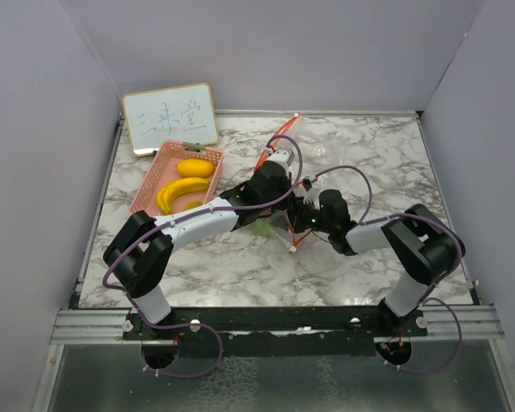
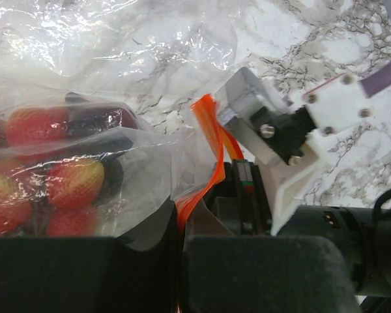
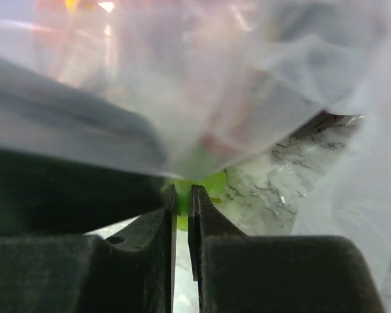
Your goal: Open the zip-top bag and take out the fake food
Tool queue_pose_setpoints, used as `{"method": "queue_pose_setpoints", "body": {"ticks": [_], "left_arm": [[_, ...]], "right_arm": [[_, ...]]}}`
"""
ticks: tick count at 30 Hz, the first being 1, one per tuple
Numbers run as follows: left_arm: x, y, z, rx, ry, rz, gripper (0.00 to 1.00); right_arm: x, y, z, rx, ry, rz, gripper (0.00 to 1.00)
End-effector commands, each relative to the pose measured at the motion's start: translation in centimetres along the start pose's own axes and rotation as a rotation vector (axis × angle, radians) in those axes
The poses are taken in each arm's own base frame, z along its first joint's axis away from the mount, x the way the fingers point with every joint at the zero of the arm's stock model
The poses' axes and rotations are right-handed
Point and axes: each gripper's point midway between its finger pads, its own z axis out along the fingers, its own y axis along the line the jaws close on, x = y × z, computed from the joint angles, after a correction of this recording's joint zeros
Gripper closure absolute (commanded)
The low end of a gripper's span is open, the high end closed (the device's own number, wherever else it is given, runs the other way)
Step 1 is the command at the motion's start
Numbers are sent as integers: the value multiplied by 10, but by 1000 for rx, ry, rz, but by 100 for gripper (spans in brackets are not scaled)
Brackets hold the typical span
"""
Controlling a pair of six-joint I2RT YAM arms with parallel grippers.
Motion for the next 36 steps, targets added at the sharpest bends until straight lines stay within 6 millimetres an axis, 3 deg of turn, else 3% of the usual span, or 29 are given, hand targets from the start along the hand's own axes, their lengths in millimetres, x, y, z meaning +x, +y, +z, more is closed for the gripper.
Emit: {"method": "queue_pose_setpoints", "body": {"ticks": [1, 13, 18, 25, 36], "left_arm": [[-5, -34, -5, 101, -16, 7, 100], [-5, -29, -3, 90, -18, 5, 100], [2, -28, 3, 96, -2, -8, 100], [5, -28, 2, 103, 0, -16, 100], [10, -28, 5, 113, 12, -10, 100]], "right_arm": [[-27, 19, -12, 17, -86, -83, 94], [-61, 13, -59, 227, -181, -157, 97], [-84, 15, -91, 336, -255, -208, 98], [-113, 28, -134, 419, -358, -269, 99], [-154, 59, -179, 472, -472, -355, 99]]}}
